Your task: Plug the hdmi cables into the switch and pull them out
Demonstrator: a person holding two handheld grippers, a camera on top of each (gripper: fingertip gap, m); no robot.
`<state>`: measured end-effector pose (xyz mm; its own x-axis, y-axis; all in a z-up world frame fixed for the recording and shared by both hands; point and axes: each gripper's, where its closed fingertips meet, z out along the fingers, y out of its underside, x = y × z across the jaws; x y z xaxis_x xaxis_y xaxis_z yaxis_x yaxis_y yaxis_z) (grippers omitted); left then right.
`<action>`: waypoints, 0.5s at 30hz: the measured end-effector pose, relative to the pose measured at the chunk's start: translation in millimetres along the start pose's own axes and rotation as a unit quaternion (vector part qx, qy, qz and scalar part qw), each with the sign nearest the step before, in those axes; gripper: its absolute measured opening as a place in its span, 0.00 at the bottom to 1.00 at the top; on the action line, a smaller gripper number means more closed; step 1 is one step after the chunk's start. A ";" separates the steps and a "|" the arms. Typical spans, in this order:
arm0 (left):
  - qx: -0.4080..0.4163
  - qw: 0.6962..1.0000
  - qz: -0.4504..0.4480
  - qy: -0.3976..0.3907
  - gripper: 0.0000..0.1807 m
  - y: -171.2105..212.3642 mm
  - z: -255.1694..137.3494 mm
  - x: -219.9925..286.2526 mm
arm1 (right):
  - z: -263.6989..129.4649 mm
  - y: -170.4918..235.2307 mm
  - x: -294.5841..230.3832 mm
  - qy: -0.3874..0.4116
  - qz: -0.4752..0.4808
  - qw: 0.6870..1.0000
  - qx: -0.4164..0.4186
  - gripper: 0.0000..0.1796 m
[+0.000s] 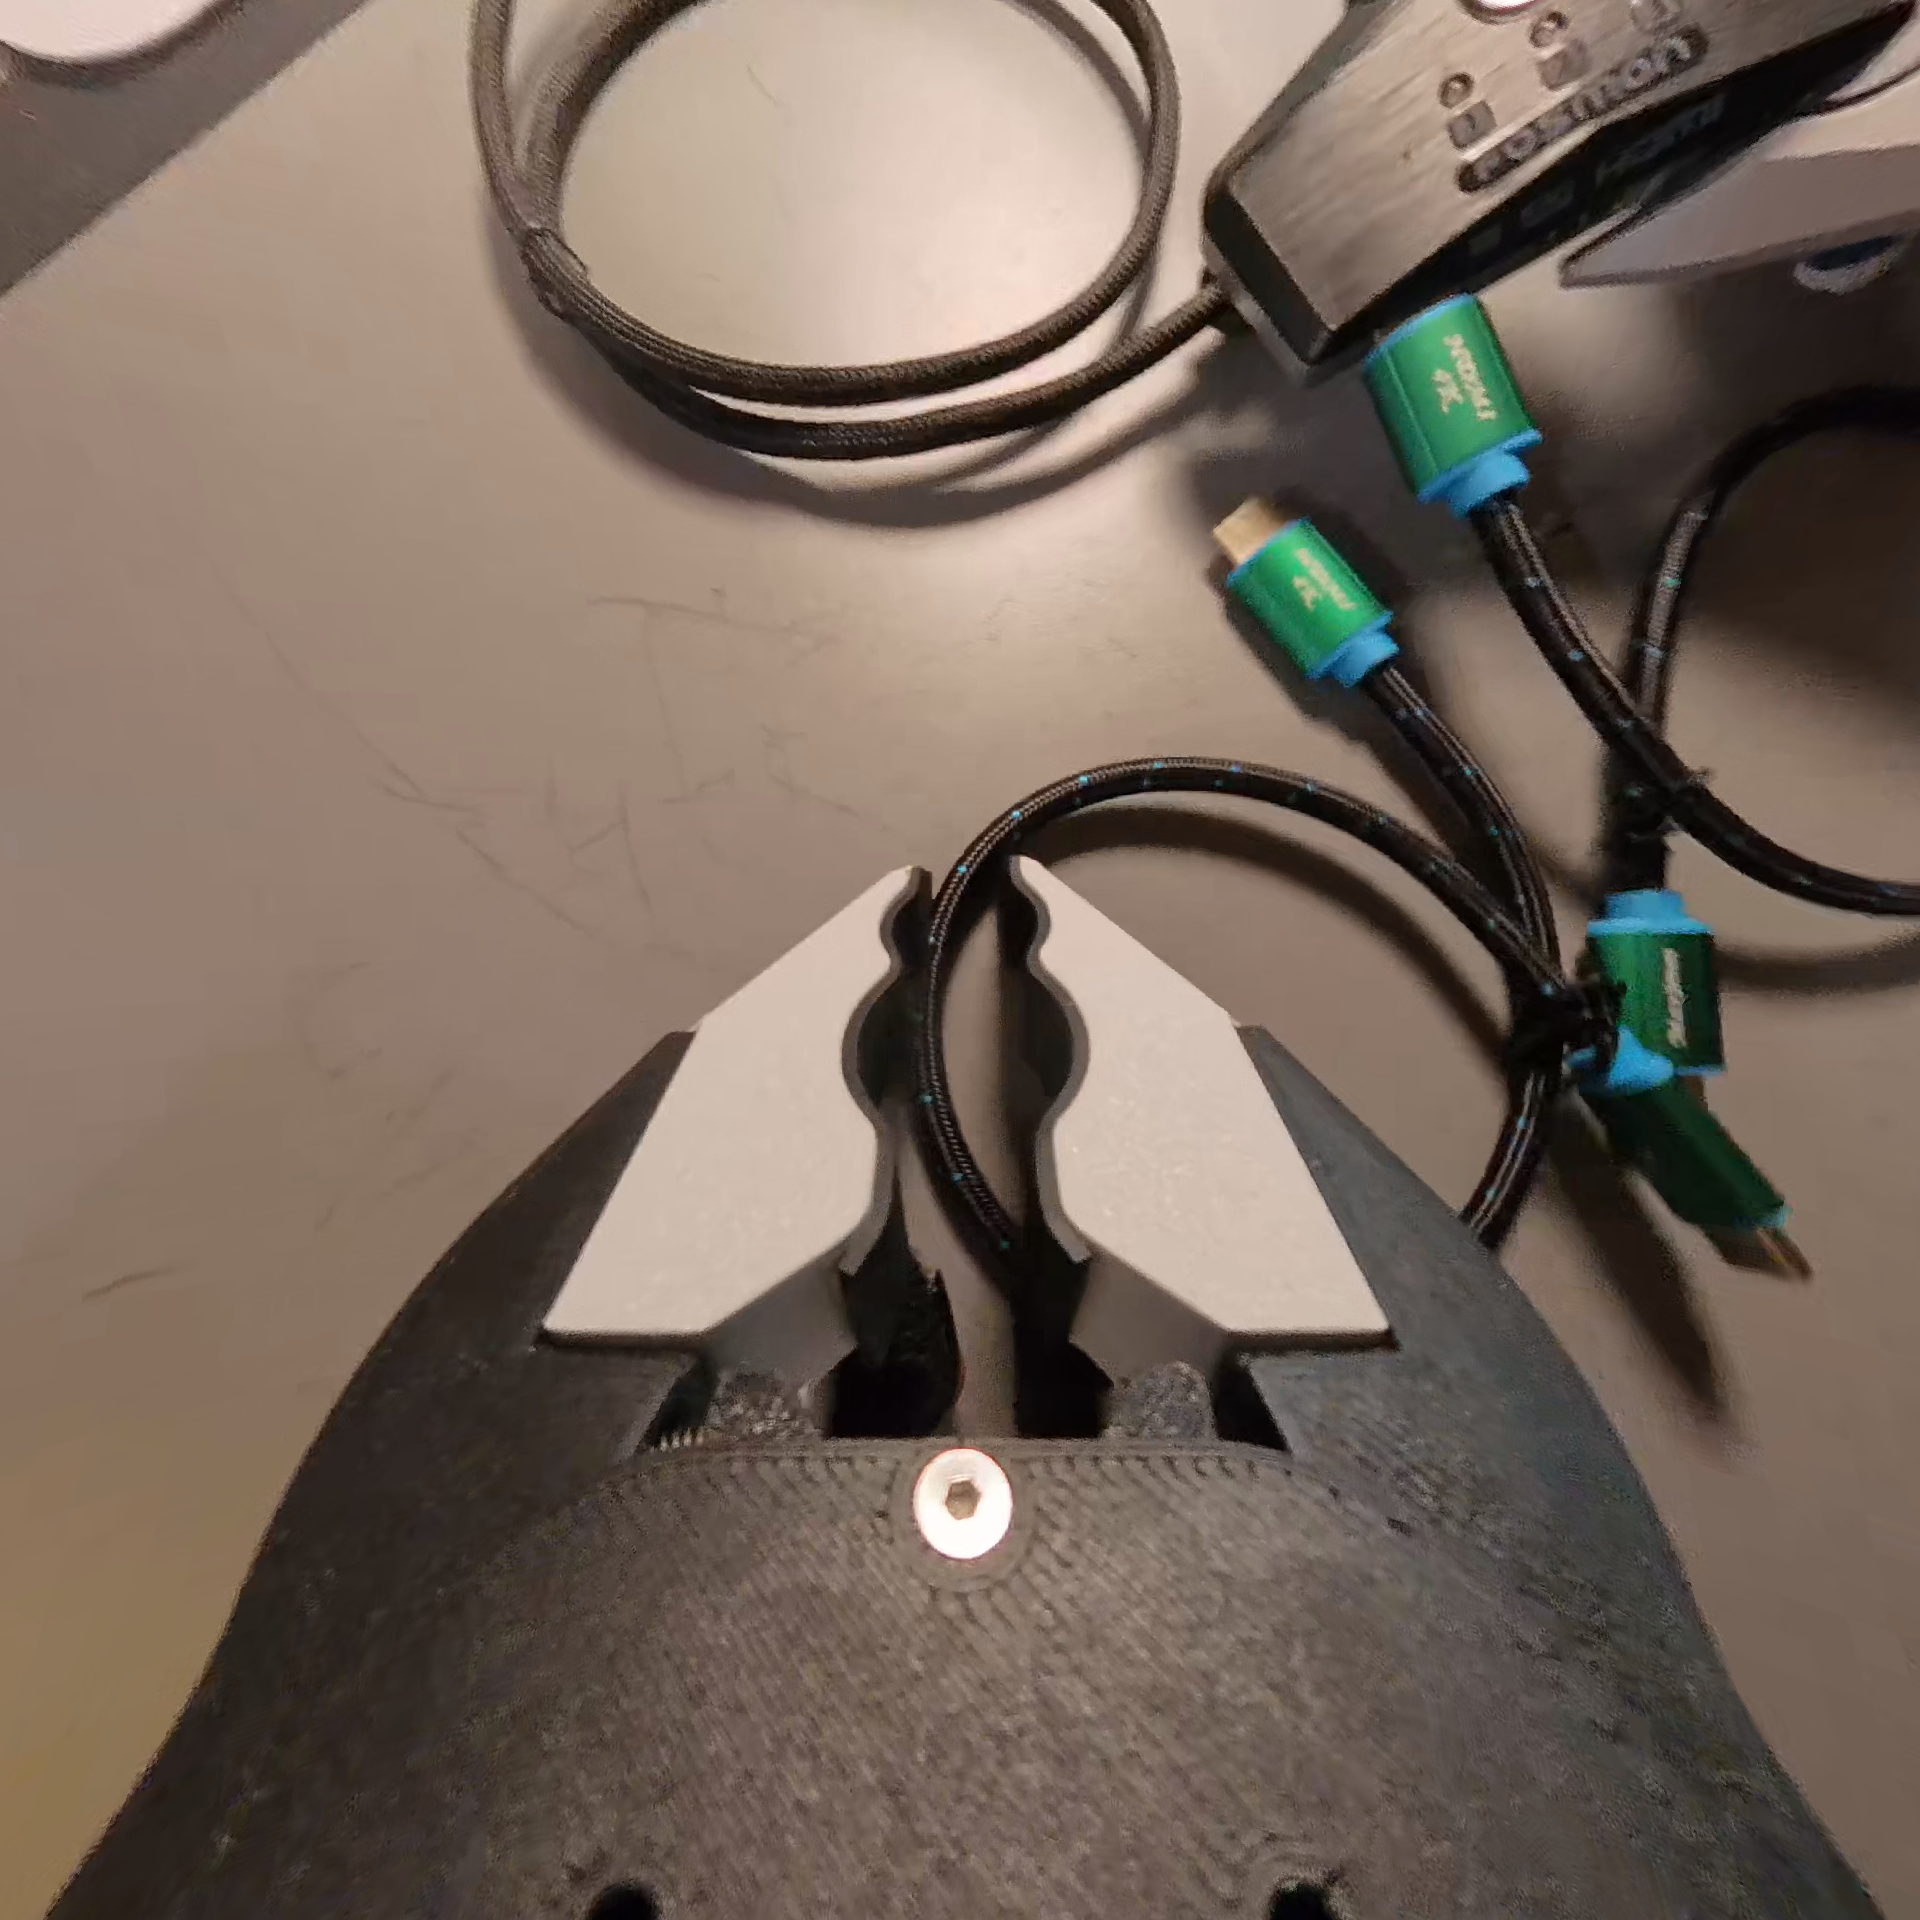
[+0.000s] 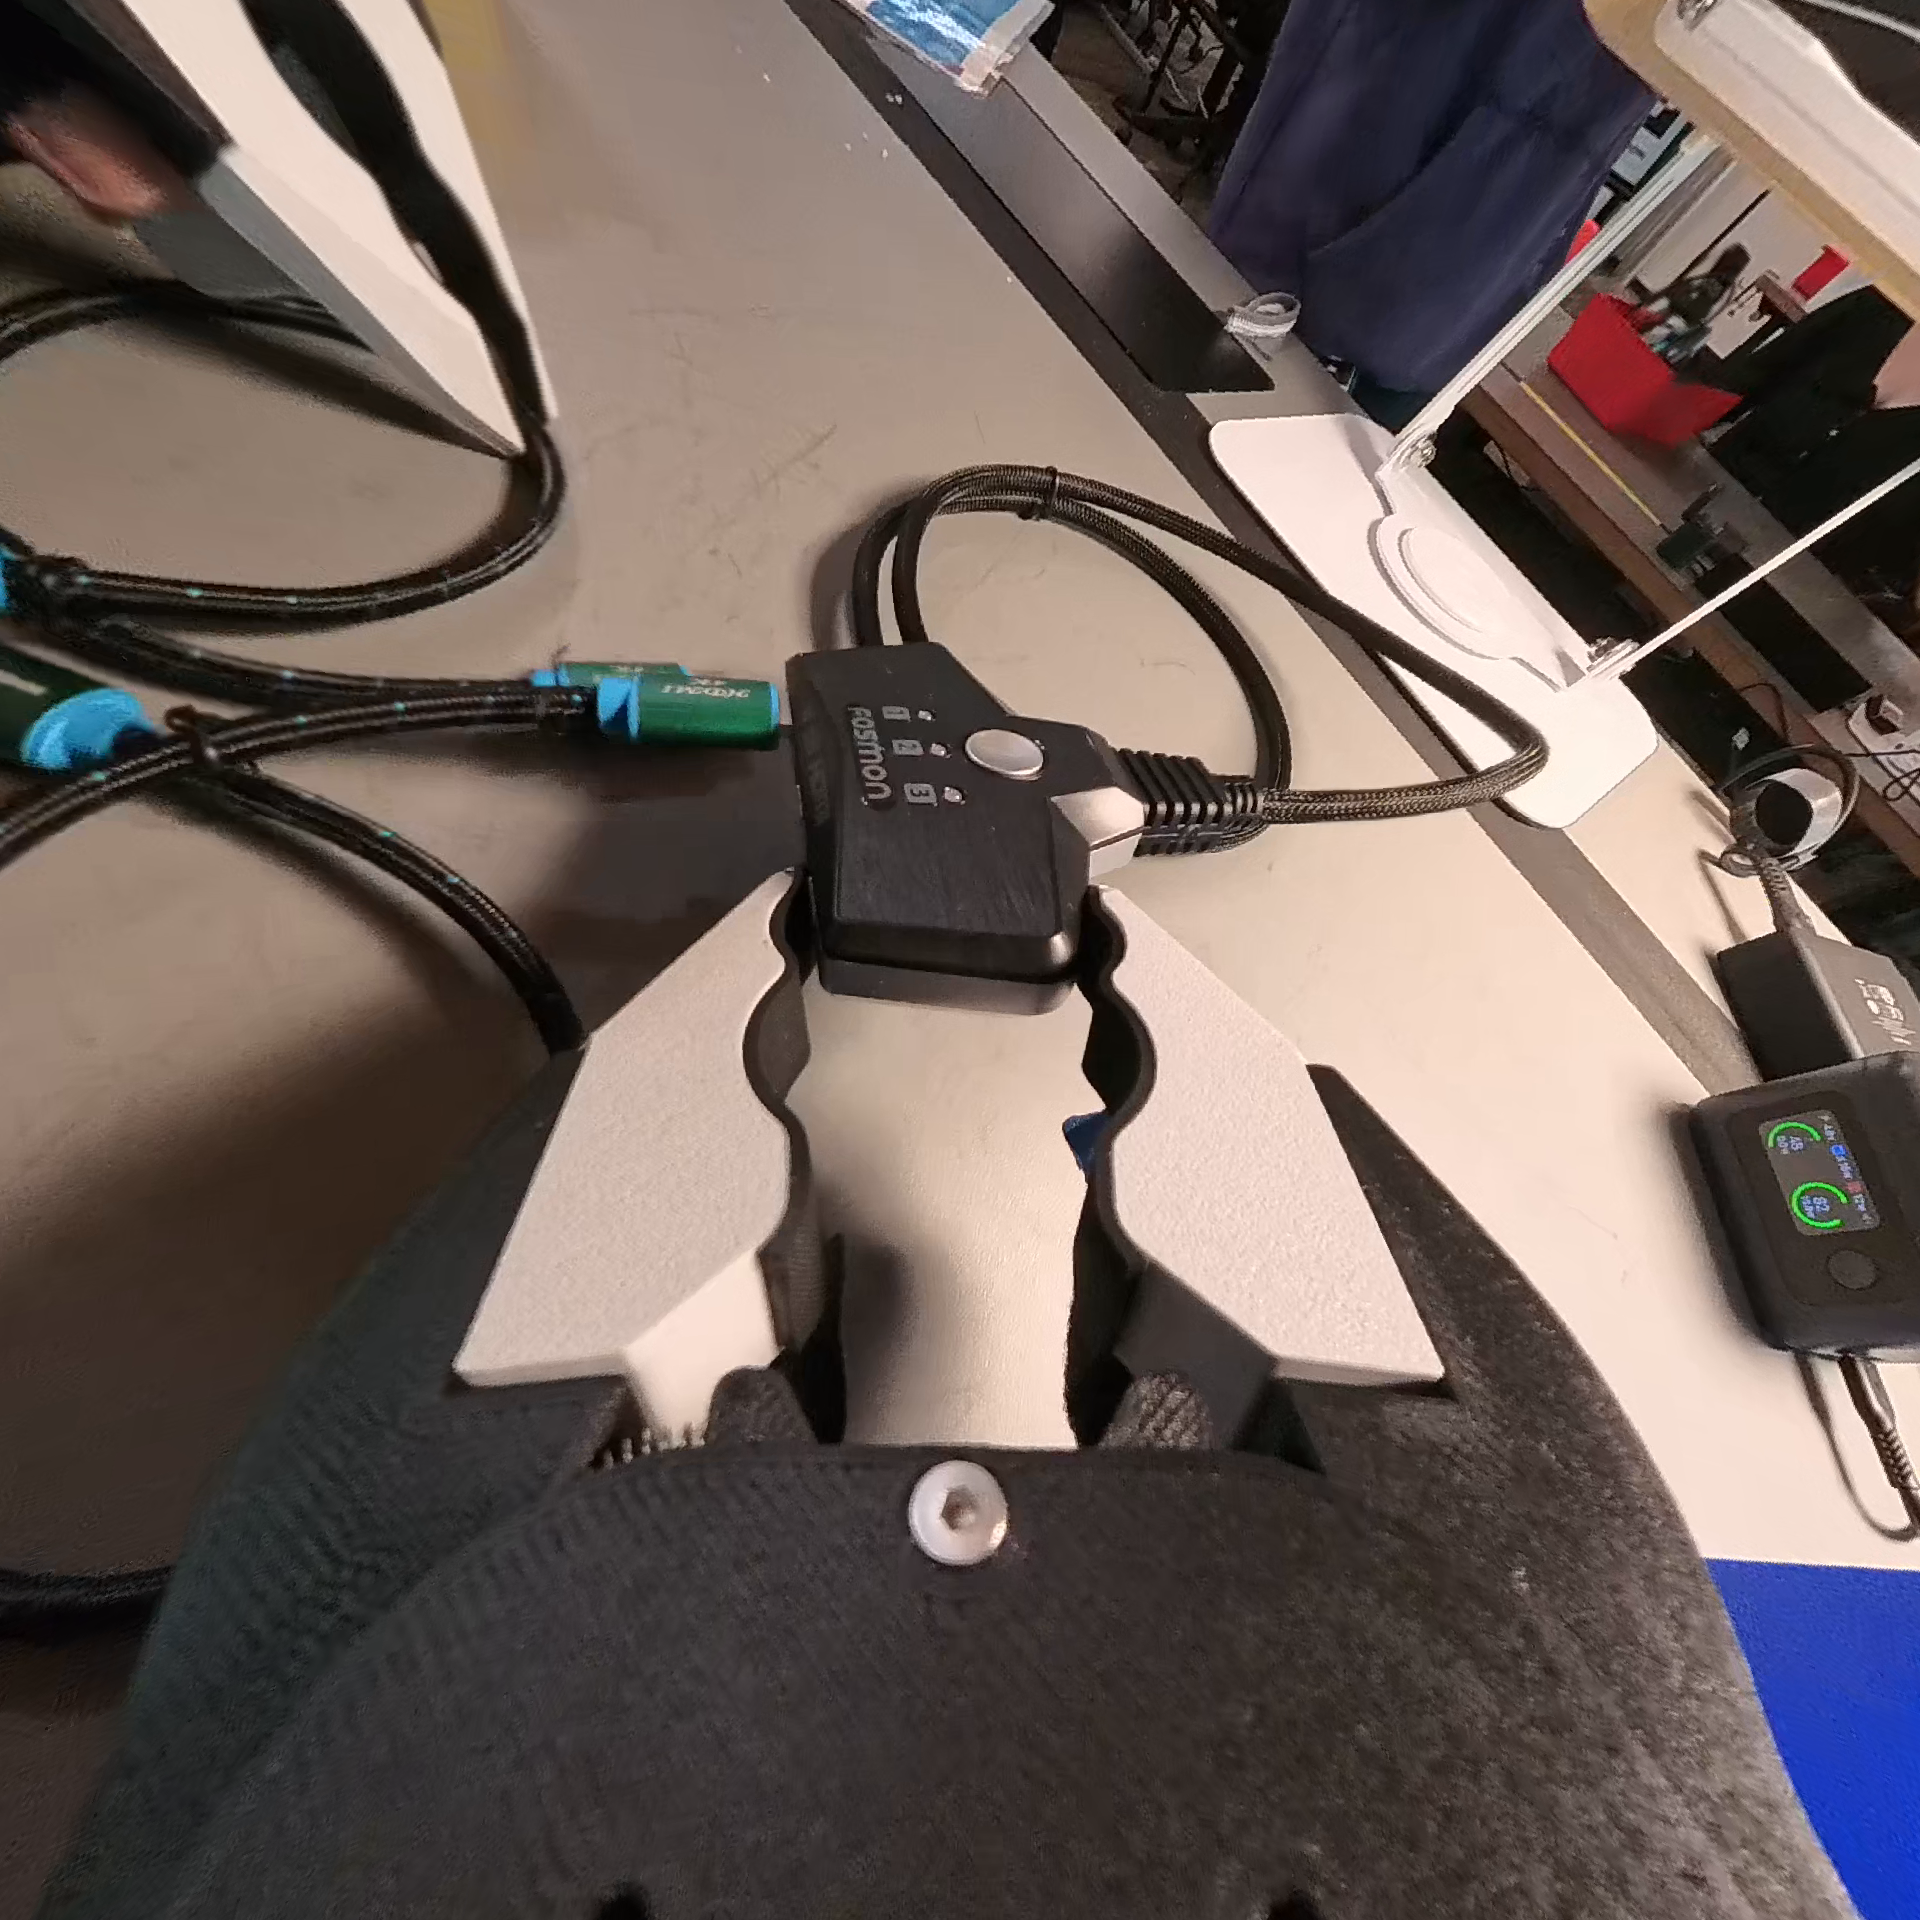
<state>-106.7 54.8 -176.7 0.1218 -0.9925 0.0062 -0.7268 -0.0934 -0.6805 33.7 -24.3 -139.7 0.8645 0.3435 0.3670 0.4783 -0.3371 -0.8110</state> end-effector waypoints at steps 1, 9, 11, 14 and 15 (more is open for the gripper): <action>-0.007 1.000 -0.003 0.012 0.07 1.9 -1.9 3.3 | 0.1 0.3 0.3 0.000 0.000 1.000 0.000 0.29; -0.074 0.994 -0.004 0.076 0.05 21.4 -19.8 28.2 | -2.1 -2.0 3.9 0.005 0.000 1.000 0.006 0.29; -0.086 0.992 0.002 0.096 0.05 26.8 -24.6 34.3 | -2.4 -1.9 5.4 0.007 0.001 1.000 0.007 0.29; -0.103 0.987 0.012 0.123 0.04 35.9 -33.4 42.6 | -3.3 -2.1 7.0 0.009 0.003 1.000 0.009 0.29; -0.106 0.985 0.016 0.133 0.04 37.9 -36.0 46.1 | -3.7 -2.4 6.9 0.009 0.003 1.000 0.010 0.29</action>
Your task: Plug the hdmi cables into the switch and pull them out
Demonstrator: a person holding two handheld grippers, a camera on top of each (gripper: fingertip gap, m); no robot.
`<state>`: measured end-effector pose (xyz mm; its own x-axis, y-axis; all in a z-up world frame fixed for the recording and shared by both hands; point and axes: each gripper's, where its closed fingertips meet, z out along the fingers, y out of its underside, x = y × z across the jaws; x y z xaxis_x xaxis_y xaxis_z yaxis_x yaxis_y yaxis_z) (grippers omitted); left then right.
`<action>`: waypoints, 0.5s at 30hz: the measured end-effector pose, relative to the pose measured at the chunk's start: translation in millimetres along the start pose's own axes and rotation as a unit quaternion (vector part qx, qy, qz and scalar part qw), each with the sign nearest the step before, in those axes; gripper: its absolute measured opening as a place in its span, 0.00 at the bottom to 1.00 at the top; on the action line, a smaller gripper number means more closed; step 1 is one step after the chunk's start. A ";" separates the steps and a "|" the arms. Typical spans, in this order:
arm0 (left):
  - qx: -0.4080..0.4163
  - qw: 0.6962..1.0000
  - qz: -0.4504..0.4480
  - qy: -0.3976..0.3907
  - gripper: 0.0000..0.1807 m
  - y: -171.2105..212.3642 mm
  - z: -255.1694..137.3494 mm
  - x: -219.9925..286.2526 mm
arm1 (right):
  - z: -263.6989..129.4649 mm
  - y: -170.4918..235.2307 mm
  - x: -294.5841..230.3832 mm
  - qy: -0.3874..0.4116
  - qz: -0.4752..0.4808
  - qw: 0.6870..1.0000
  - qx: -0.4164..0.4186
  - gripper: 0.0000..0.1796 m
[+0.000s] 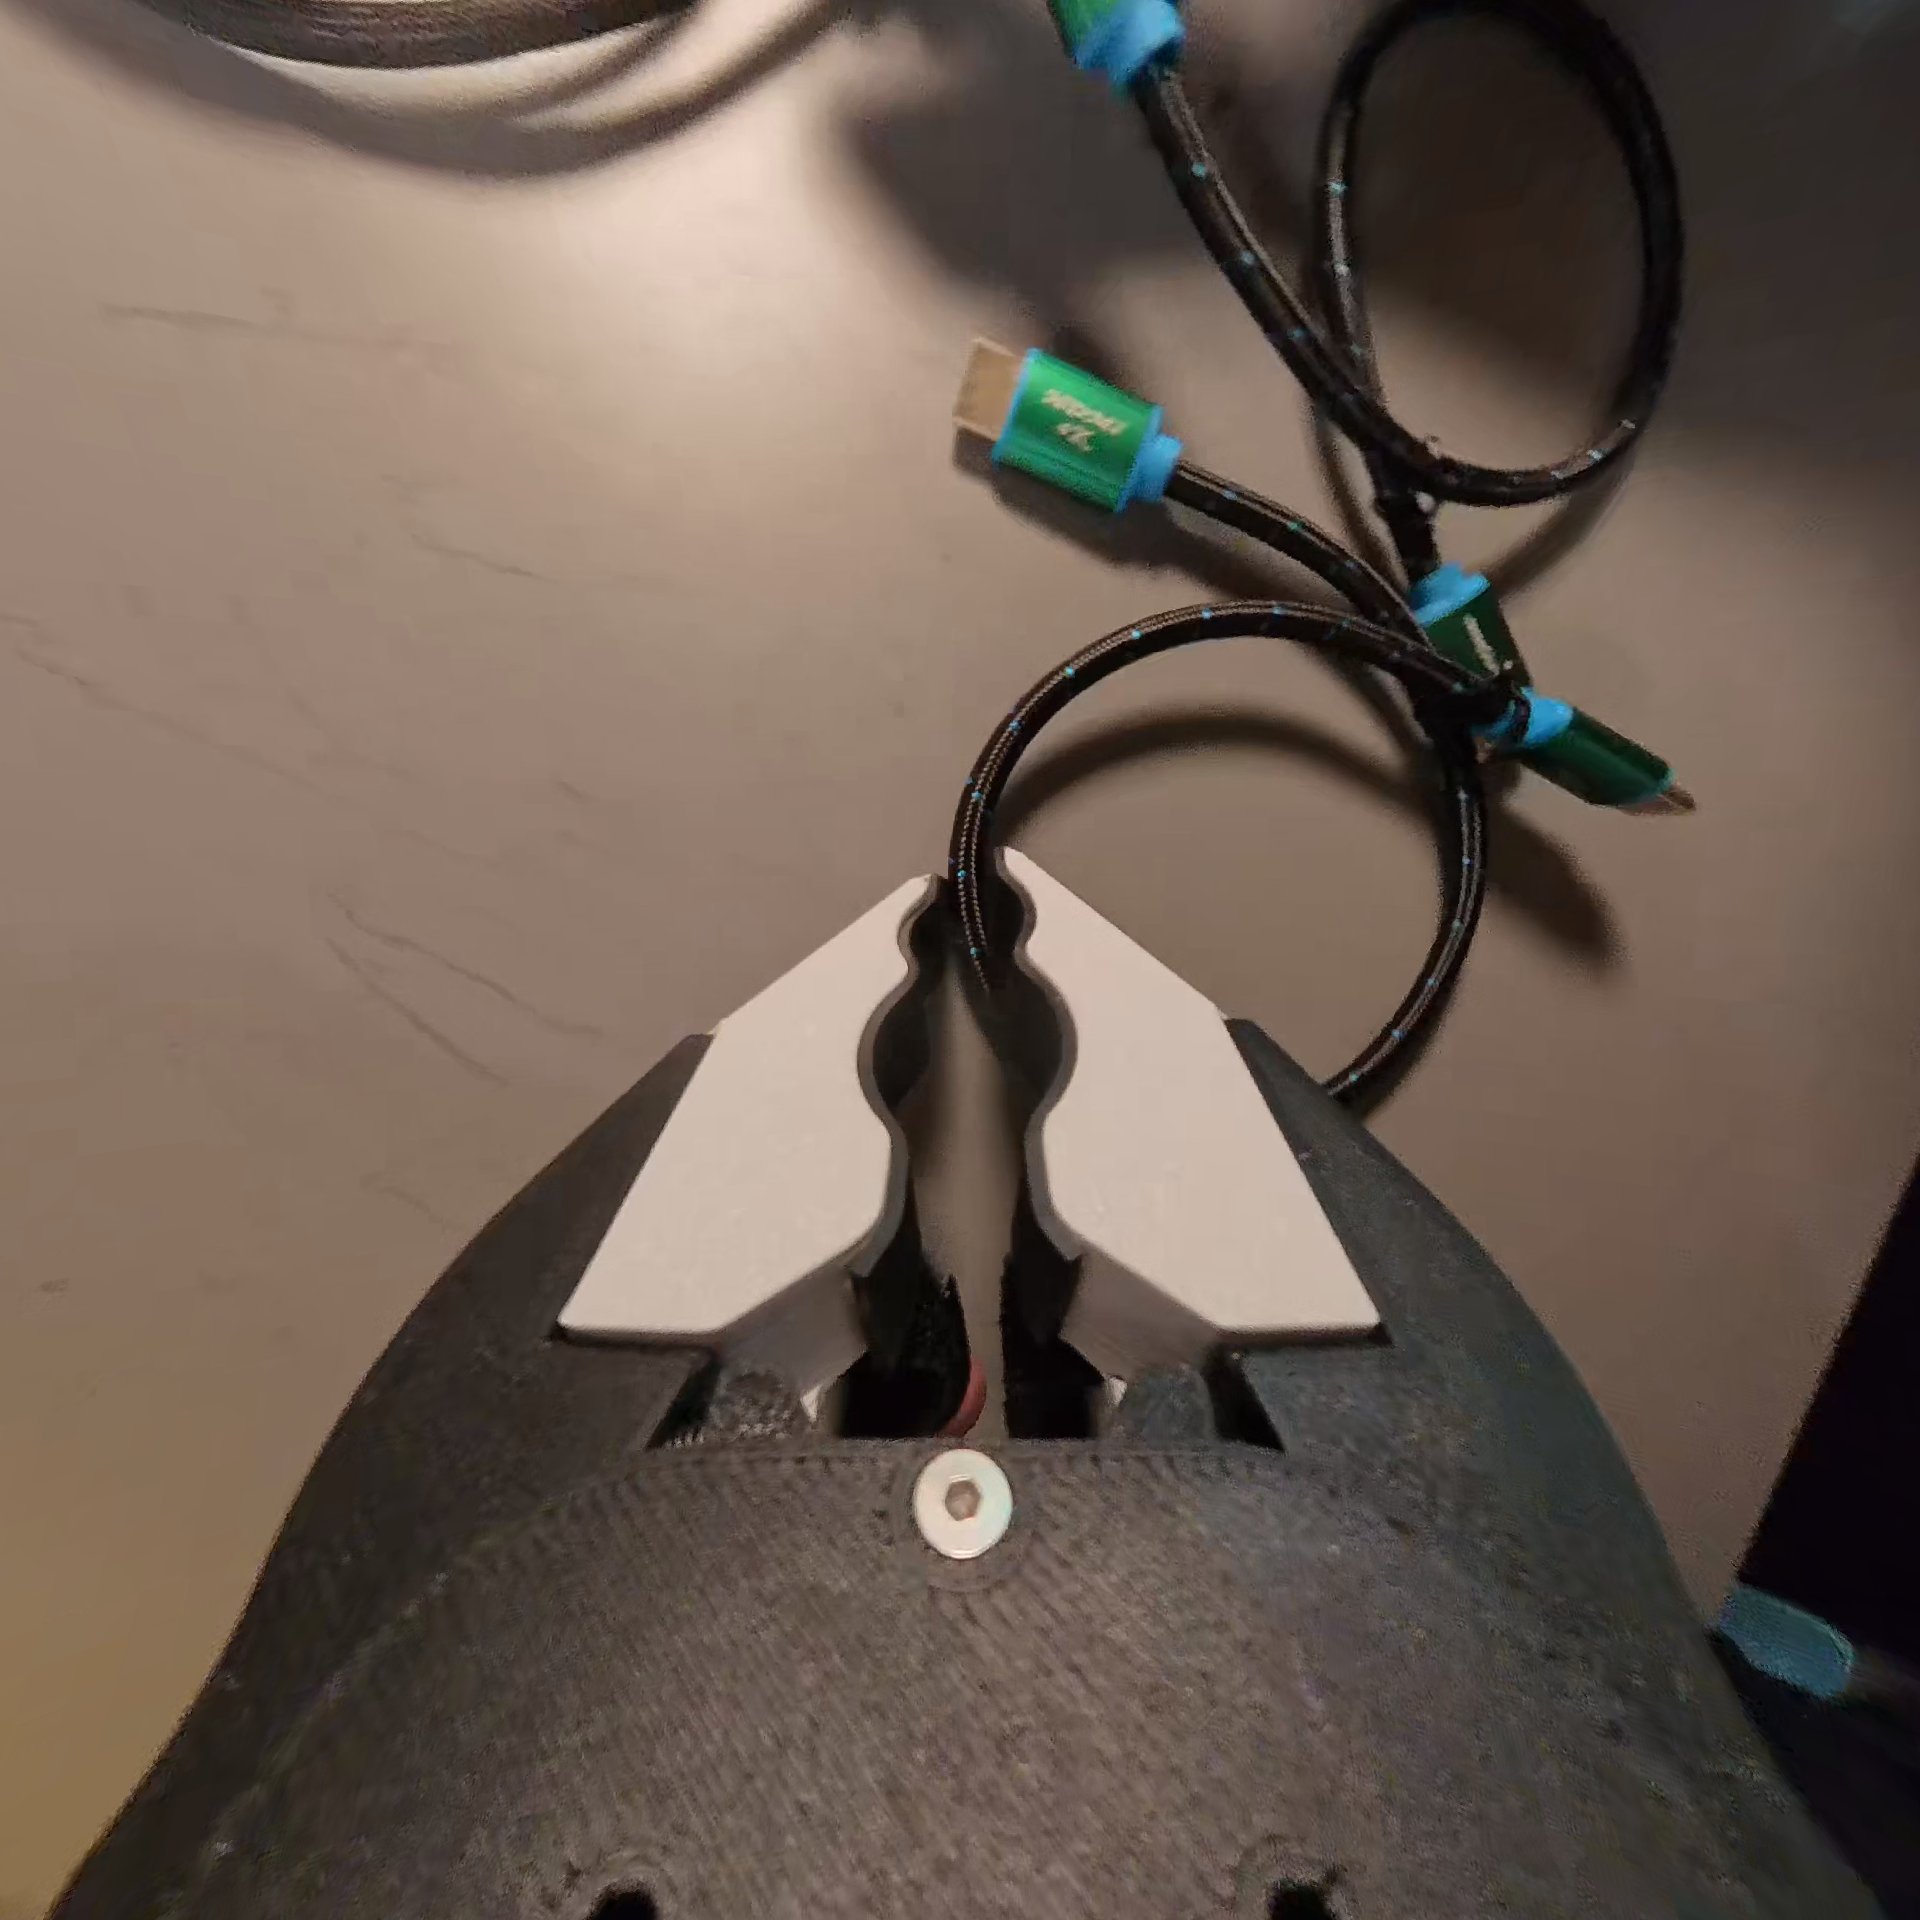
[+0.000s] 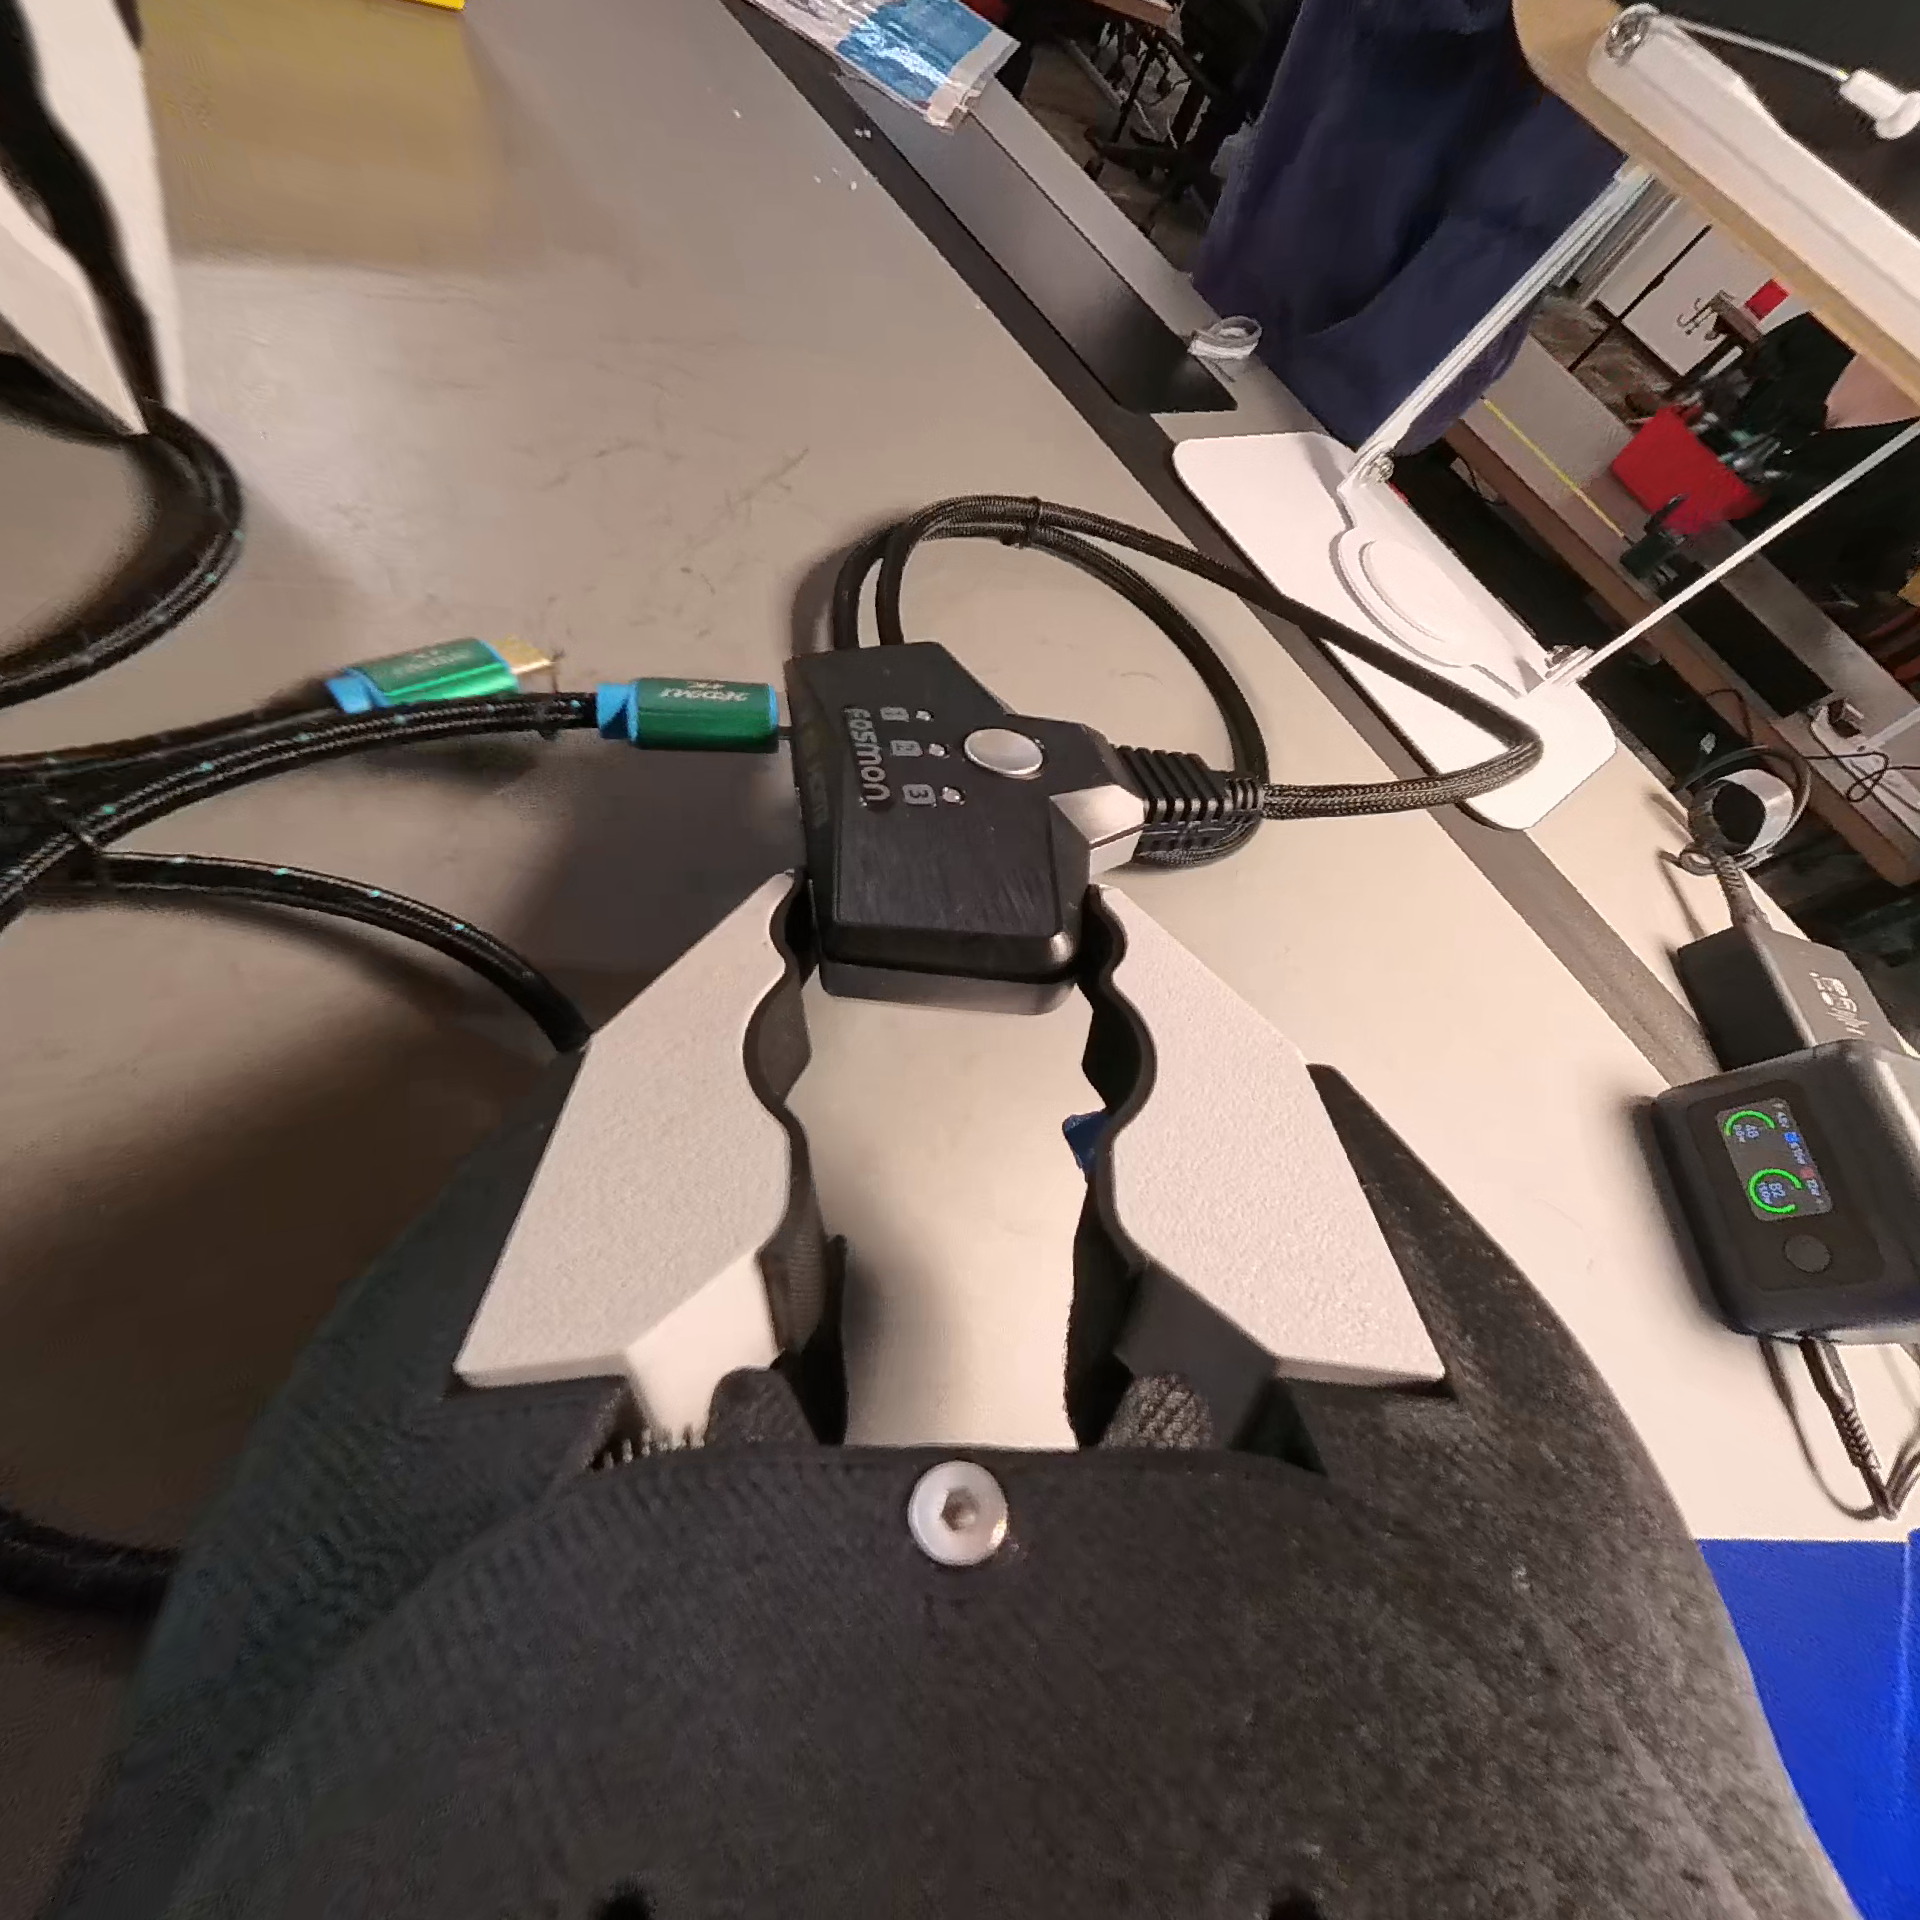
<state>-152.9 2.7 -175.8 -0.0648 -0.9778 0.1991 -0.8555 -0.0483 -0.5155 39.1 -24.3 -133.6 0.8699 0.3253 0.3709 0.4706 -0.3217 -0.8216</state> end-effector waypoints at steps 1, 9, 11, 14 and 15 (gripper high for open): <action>-0.002 1.000 0.007 0.017 0.04 1.7 -1.0 6.6 | -0.2 -0.4 -0.4 0.000 -0.001 1.000 0.001 0.29; 0.075 0.996 0.022 0.052 0.12 -22.3 -15.0 22.1 | -2.4 -3.0 2.4 0.003 -0.007 1.000 0.015 0.29; 0.119 0.991 0.009 0.057 0.24 -40.5 -20.3 22.3 | -3.8 -6.5 1.6 0.003 -0.022 0.999 0.023 0.29; 0.199 0.973 -0.017 0.120 0.32 -74.2 -24.4 37.7 | -4.5 -11.2 -1.1 -0.007 -0.029 0.999 0.038 0.29; 0.222 0.965 -0.035 0.137 0.34 -84.2 -24.6 38.8 | -5.4 -14.1 -2.0 -0.009 -0.034 0.998 0.044 0.29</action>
